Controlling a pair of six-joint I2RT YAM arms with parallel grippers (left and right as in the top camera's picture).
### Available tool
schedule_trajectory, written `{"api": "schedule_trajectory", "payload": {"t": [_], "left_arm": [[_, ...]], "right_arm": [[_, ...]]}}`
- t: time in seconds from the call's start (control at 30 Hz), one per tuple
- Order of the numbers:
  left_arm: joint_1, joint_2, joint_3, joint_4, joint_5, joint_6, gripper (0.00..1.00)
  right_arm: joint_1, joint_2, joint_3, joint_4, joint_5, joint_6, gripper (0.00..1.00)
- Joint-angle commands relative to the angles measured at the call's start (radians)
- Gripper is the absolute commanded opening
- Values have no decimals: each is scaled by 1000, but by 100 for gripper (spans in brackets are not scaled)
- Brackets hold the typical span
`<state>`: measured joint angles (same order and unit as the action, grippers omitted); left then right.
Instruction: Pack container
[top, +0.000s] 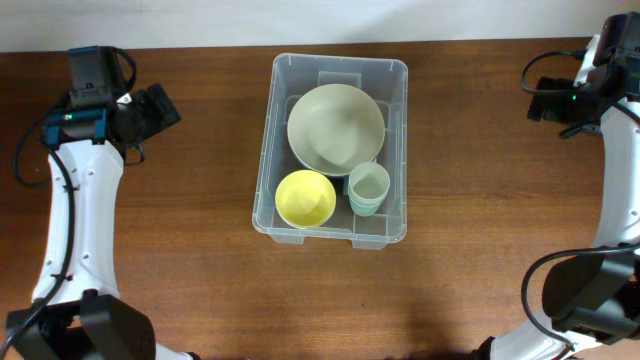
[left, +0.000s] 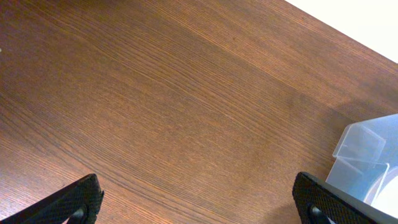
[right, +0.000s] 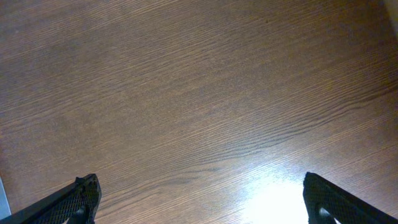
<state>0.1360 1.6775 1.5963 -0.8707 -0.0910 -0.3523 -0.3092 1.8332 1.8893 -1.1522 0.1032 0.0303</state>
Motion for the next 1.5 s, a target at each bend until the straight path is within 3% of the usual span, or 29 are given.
{"api": "schedule_trajectory", "payload": {"t": [0.0,0.47,0.63,1.2,1.3,1.47], "left_arm": [[2,0,13,-1,-7,2,100],[2,0,13,-1,-7,2,100],[2,0,13,-1,-7,2,100],[2,0,13,-1,-7,2,100],[2,0,13,-1,-7,2,100],[2,0,13,-1,-7,2,100]], "right_arm": [[-5,-13,14,0,-6,11,99],[-4,-11,14,0,-6,11,99],[20,-99,14,-1,-6,11,99],[489,-958,-8,86,23,-3,99],[537,-1171,-87,119,-25,-3,99],[536,-1375,-291,243,11,-4,99]]}}
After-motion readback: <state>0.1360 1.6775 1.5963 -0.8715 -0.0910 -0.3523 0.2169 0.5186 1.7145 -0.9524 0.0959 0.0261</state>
